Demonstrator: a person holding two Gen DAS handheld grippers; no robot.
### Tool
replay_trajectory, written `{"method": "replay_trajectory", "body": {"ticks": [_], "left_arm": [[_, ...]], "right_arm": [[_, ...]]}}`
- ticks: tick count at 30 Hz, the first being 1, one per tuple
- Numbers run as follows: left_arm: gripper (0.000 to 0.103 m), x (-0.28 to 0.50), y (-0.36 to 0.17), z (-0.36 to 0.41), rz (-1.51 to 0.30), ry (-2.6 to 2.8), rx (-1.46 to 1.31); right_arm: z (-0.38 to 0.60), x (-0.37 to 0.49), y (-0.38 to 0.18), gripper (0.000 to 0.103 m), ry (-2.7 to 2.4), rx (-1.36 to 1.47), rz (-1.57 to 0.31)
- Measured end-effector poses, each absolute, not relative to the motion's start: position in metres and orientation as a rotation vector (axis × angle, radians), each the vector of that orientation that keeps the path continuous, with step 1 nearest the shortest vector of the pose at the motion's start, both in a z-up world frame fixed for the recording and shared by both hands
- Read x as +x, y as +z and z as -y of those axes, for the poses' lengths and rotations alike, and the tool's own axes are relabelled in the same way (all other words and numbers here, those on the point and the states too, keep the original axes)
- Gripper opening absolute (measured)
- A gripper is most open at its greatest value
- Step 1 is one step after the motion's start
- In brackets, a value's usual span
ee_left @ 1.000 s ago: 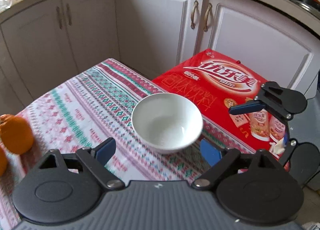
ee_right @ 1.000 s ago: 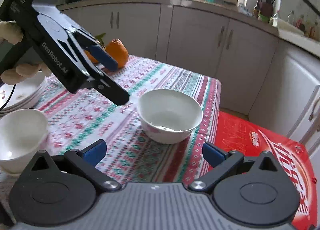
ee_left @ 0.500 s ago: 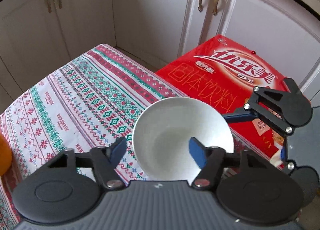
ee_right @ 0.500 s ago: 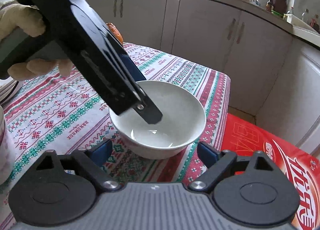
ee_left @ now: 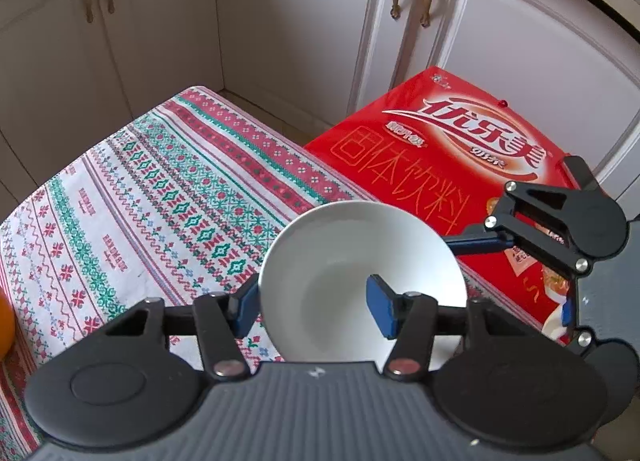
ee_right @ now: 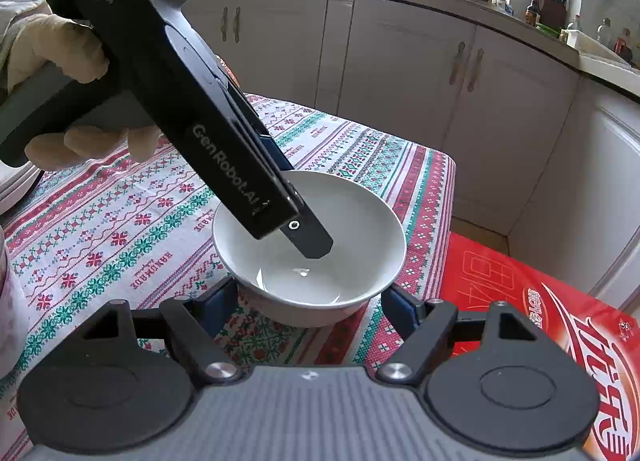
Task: Organize plates and bowls
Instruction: 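Carry the white bowl with the left tool and lower it onto the bowl stack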
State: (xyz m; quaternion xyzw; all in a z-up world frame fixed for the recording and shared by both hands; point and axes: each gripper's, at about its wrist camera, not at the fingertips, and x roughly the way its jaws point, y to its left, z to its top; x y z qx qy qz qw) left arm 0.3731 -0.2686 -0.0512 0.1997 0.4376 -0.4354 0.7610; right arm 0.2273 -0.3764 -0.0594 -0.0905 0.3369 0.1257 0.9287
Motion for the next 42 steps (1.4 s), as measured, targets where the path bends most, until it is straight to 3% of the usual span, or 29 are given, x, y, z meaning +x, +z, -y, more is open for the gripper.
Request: {"method": "replay_trajectory", "body": {"ticks": [30,42], "left_arm": [[0.053,0.371,-0.054,0.271,-0.964,-0.945,0.463],[0.053,0.321,-0.004,0.24,-0.897,-0.922,0.431]], "right_arm": [[0.379,0.225,-0.049,0.084,0.265,-0.109,-0.697],[0.357,0.184,-0.004,0.084,0.293,-0.145,-0.663]]}}
